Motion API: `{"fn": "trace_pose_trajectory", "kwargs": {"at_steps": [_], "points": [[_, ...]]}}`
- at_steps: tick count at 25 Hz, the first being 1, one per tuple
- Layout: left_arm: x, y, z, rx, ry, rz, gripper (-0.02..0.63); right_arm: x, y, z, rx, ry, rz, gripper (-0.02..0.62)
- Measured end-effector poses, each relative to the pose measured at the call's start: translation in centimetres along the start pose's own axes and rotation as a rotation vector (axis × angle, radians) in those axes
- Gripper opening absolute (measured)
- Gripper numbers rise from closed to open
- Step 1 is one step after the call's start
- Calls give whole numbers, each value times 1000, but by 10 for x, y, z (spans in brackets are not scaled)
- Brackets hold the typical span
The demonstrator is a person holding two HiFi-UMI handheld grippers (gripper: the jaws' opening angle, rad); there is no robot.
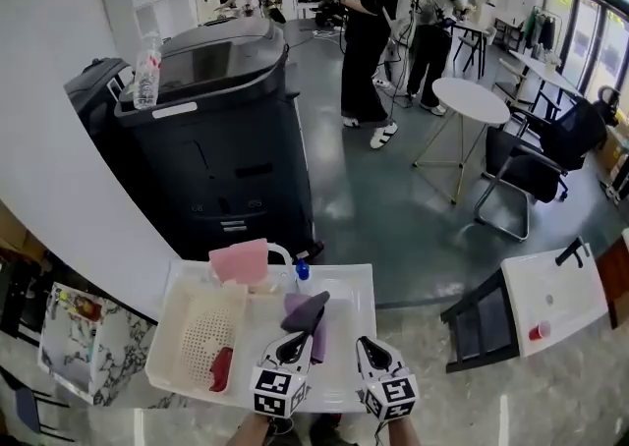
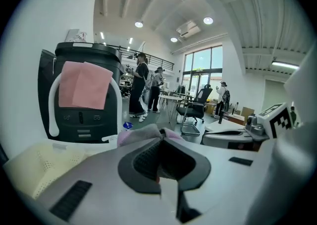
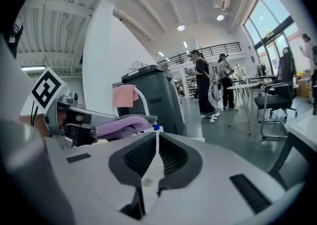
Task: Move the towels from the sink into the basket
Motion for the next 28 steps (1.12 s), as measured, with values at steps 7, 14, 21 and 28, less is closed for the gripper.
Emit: {"fn": "trace_pose_trajectory", "kwargs": {"at_steps": [7,14,21,28], "points": [[43,5,30,12,59,-30,17,-18,13,56,21,89,-9,41],[91,-4,68,36,138,-35,17,-41,17,120,45,185,-5,41],[133,-18,102,73,219,-46,17,-62,17,170,72,262,5,41],[169,-39,131,121,292,-39,17,-73,9,208,96,317,25,41]]}}
Point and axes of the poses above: the fingertips, and each gripper's own axes: x backward along the fingers, z to its left, y out of its top, the point moved 5 cm from there along x, backward along the fingers, and after that the axes turned 13 degrees about -y, right-handed, at the moved point
